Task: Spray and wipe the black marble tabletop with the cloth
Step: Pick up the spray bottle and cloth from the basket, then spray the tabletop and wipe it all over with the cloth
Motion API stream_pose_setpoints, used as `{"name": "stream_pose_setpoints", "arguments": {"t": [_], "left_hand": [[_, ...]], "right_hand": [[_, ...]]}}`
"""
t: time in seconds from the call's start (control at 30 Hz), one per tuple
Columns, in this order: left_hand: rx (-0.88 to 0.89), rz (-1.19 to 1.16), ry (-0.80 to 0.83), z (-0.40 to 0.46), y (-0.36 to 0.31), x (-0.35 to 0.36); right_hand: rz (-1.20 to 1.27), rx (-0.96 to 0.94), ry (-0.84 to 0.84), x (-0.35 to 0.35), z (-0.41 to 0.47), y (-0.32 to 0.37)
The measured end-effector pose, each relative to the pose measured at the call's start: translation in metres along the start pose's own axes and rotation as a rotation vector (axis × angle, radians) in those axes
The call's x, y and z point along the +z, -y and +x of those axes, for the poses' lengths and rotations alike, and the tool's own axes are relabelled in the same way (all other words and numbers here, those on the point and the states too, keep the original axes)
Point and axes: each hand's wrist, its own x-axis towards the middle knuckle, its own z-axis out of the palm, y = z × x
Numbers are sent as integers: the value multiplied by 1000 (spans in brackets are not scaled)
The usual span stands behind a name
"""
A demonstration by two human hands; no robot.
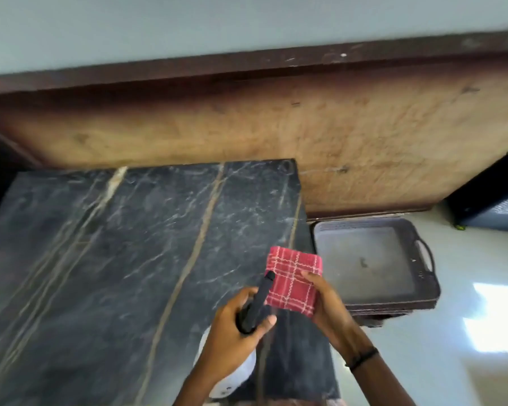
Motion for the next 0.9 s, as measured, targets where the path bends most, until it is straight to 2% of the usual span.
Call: {"name": "stream_pose_setpoints", "arguments": {"t": [0.2,0.4,0.6,0.8,0.9], "left_hand": [[-181,28,-121,-96,70,-79],[-330,39,-332,-142,105,-127],[-250,18,-207,-164,117,-147],[-302,-5,-338,-173,119,-151],[-327,32,-324,-177,117,-150]], "right_hand": [[82,127,128,104,-8,-104],[-111,191,177,164,-16,-162],[-168,178,246,191,-20,-188],[-361,104,265,201,-24,-188],[-486,48,271,207,-29,-184]]}}
